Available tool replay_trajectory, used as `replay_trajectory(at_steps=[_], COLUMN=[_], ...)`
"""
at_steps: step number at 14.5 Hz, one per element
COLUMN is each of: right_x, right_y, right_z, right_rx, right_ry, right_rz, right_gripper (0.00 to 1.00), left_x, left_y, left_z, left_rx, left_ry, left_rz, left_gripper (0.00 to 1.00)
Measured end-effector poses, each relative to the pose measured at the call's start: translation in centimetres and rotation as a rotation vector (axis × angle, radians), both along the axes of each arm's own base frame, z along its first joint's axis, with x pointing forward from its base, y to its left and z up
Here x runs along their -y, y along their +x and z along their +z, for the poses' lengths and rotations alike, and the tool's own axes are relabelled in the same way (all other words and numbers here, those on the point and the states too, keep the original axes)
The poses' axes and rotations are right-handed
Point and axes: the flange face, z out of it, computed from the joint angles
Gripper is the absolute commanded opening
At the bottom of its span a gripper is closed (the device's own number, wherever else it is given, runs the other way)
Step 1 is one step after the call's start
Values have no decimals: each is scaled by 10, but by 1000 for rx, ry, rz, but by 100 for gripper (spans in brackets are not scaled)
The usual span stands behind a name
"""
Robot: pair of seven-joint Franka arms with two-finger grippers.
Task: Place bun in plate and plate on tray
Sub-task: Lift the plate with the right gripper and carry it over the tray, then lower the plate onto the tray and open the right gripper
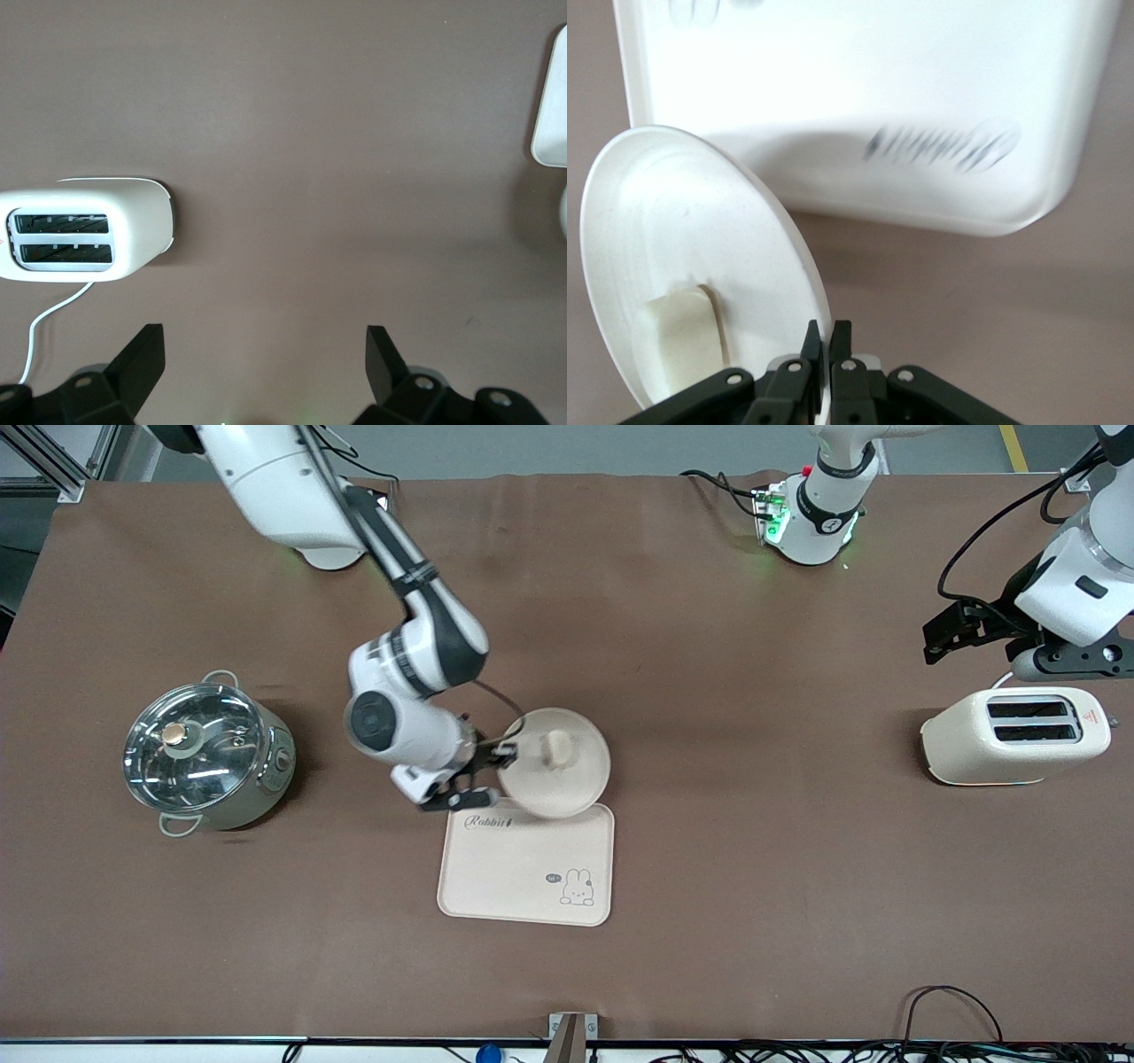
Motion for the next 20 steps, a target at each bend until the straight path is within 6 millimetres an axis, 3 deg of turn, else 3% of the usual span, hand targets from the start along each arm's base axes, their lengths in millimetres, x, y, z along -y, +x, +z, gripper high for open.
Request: replay_trajectory(at_steps=[2, 4, 8, 10, 11, 13, 14, 15, 18, 20], right_x=[44, 67, 45, 36, 33, 31, 31, 32, 35, 41], right_y=[28, 44, 52, 59, 66, 79, 83, 86, 94, 104], right_z=[8, 0, -58, -75, -77, -75, -74, -72, -59, -38], right_rx=[27, 38, 114, 128, 136, 157, 164, 169, 195, 236], right_ry=[12, 13, 17, 32, 39, 52, 57, 59, 69, 64], right_rz=[-48, -81, -115, -143, -154, -167, -171, -174, -178, -170], right_gripper=[1, 1, 1, 1, 6, 71, 93, 100, 100, 100], left_x=[-1, -2, -5, -6, -6, -6, -6, -6, -6, -6], left_y=[0, 0, 4, 6, 6, 7, 7, 7, 8, 8], left_z=[0, -1, -7, -11, -12, -12, -13, -13, -14, -14], left_rx=[0, -1, -14, -19, -20, -20, -20, -21, -23, -23], left_ry=[0, 0, 0, 0, -1, -1, -1, -1, -1, -1], left_rz=[2, 4, 9, 10, 10, 10, 10, 10, 10, 10], left_gripper=[100, 100, 100, 100, 100, 100, 100, 100, 100, 100])
